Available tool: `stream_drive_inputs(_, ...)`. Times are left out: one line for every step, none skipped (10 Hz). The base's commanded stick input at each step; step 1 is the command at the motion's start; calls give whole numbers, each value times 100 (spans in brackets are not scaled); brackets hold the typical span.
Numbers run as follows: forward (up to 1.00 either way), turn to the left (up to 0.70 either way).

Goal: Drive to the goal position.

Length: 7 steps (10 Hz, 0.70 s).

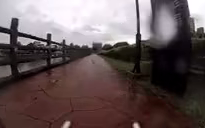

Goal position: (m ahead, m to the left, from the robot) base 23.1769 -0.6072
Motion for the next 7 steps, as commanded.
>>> stream_drive_inputs(50, 0)
stream_drive_inputs(50, 0)
stream_drive_inputs(50, 0)
stream_drive_inputs(50, 0)
stream_drive_inputs(50, 0)
stream_drive_inputs(50, 0)
stream_drive_inputs(50, 0)
